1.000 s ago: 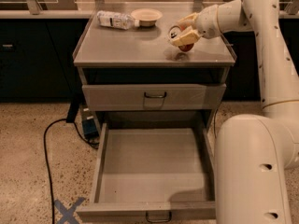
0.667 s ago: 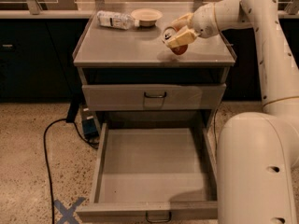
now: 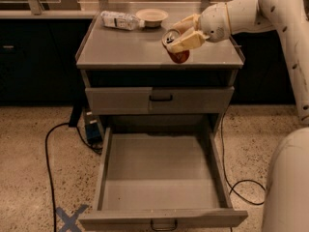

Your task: Place coke can into middle drawer

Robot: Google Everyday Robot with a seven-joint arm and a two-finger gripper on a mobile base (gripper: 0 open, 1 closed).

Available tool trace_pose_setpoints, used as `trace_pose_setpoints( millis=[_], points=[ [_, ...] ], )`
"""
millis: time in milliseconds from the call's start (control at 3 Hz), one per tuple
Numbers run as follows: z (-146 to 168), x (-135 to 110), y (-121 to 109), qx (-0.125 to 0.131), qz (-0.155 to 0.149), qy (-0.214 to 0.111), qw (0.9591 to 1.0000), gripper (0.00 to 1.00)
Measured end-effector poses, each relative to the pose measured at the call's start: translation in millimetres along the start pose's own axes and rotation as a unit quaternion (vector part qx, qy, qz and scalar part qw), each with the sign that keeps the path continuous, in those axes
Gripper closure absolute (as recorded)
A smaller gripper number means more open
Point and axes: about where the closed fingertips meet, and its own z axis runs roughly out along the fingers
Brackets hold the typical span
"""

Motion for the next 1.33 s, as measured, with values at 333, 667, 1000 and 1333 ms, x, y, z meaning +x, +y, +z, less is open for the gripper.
trace_pose_setpoints(
  millis=[333, 667, 1000, 1333],
  points=[
    [-7, -20, 29, 0.009, 0.028, -0.060, 0.9978, 1.00],
    [-22, -31, 53, 0.044, 0.078, -0.119, 0.9889, 1.00],
    [-9, -16, 88, 0.041, 0.142, -0.142, 0.9788, 1.00],
    [18, 1, 114, 0.011, 0.159, -0.126, 0.9791, 1.00]
  ],
)
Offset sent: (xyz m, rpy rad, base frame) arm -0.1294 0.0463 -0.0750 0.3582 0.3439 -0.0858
